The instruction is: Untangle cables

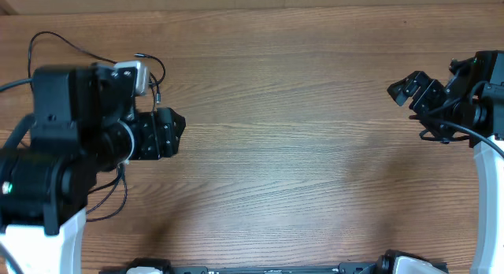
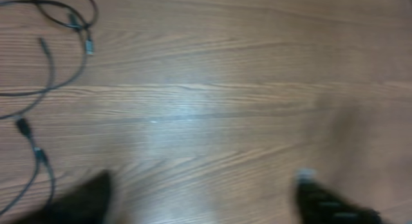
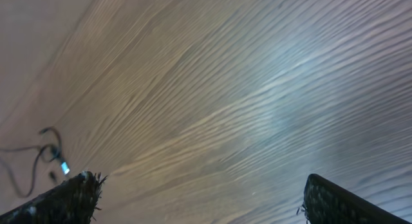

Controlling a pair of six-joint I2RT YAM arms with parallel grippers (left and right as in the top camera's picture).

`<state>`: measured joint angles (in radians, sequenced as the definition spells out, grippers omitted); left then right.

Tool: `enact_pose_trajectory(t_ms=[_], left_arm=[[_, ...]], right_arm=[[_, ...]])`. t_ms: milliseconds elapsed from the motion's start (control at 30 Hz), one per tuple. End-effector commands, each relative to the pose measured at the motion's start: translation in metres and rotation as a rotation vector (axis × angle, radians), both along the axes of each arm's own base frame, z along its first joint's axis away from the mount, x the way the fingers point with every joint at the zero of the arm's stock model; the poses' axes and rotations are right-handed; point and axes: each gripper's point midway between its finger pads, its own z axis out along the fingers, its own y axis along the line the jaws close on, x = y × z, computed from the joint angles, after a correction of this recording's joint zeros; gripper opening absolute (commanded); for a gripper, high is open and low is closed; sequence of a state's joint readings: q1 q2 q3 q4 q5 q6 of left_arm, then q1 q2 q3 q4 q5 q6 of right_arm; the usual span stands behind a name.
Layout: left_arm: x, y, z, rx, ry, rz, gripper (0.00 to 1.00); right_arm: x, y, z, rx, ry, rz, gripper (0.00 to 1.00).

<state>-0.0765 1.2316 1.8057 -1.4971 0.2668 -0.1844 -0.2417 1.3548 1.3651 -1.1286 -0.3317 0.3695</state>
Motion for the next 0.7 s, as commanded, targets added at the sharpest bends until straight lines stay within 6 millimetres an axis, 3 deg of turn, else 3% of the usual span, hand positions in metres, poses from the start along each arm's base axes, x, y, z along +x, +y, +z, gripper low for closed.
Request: enact_pose_trajectory(t_ms=[0,167,433,667], left_arm=[[0.003,0.02,0.001,0.07,-0.015,0.099,1.0],[0.007,0.02,-0.002,0.074,-0.002,0.101,1.0],[0.014,0.02,-0.01,0.078,0.031,0.1,1.0],[0.022,0.019,-0.017,0.082,0.061,0.098,1.0]], right_arm=[[-0.001,0.019,0.018,0.097,-0.044,0.057,1.0],[-0.007,0.041,0.026,0.173,-0.078,0.19,1.0],[-0.019,0.039,0.02,0.14,-0.033,0.198,1.0],[-0.036,0.037,0.033,0.067,-0.071,0.219,1.0]])
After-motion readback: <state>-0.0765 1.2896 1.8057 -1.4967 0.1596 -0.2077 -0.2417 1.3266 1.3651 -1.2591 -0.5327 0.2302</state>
